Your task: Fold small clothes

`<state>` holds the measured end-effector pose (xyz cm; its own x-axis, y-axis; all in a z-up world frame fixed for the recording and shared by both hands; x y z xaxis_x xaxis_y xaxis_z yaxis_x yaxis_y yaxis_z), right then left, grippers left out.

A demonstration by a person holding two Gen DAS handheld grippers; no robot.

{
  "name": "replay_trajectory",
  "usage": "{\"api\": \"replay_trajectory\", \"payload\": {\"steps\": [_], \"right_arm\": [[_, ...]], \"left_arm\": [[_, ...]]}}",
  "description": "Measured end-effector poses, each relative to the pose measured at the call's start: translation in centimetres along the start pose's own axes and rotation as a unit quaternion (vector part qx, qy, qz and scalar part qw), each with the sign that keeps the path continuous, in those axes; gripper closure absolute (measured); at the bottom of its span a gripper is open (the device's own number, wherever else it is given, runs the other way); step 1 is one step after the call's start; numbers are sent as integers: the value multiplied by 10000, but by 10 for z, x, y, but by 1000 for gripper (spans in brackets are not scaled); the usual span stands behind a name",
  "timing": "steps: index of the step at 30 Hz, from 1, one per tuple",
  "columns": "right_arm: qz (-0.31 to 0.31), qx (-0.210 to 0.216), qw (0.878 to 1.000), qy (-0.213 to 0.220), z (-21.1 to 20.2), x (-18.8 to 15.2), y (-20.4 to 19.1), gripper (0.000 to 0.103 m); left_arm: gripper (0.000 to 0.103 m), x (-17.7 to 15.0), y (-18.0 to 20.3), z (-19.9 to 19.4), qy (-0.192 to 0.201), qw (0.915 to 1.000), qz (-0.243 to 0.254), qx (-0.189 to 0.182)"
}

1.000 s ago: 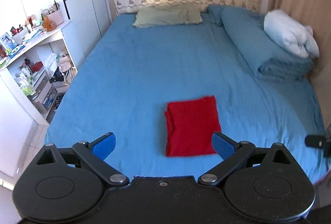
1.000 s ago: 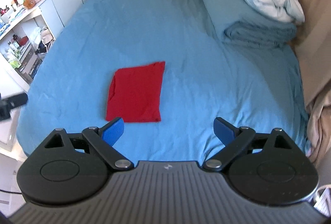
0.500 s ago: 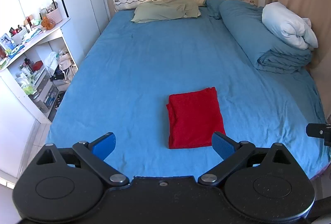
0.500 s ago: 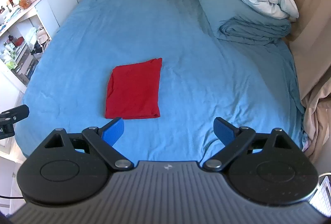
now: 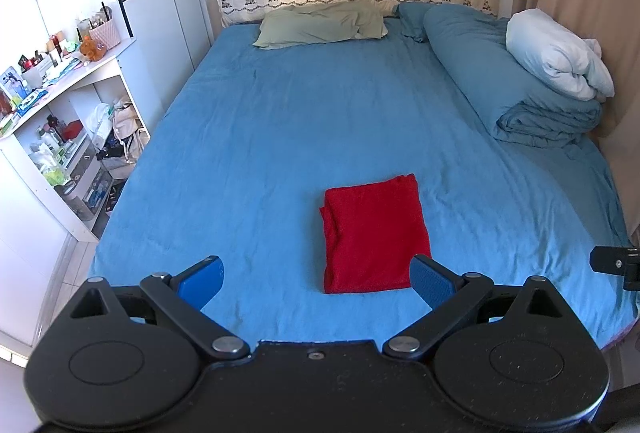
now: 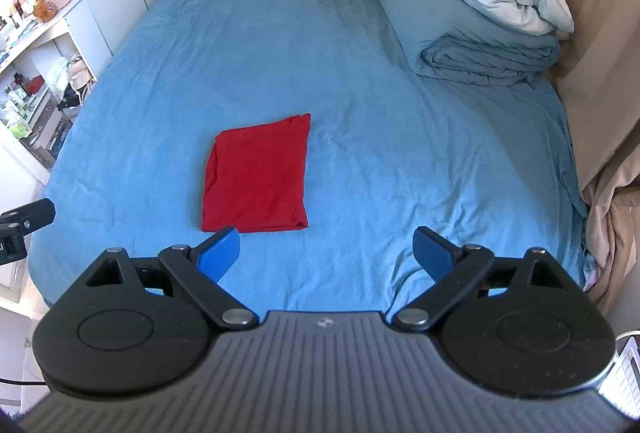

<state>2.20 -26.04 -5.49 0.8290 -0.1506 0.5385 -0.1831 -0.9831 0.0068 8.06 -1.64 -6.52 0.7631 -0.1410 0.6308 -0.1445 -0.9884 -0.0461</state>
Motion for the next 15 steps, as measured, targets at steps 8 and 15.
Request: {"api": "replay_trajectory", "payload": {"steps": [8, 15], "right_arm": [[21, -16, 10000, 4, 1, 0, 1, 0], [38, -32, 10000, -12, 0, 1, 0, 0]], "left_arm": [[2, 4, 0, -1, 38, 10000, -15, -21], [2, 5, -1, -1, 36, 10000, -9, -41]]}}
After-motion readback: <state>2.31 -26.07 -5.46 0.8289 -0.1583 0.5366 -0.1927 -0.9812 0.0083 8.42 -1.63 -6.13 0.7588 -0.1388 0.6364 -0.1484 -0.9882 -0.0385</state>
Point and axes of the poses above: each gripper's, at about its wrist camera, not at the fingertips, and z roughly the way its jaws point, y to its right, x to its top, the point moved 10 cm from there along z, roughly the way its jaws point, and after that the axes turned 2 degrees about -z, right-handed, at the moved point
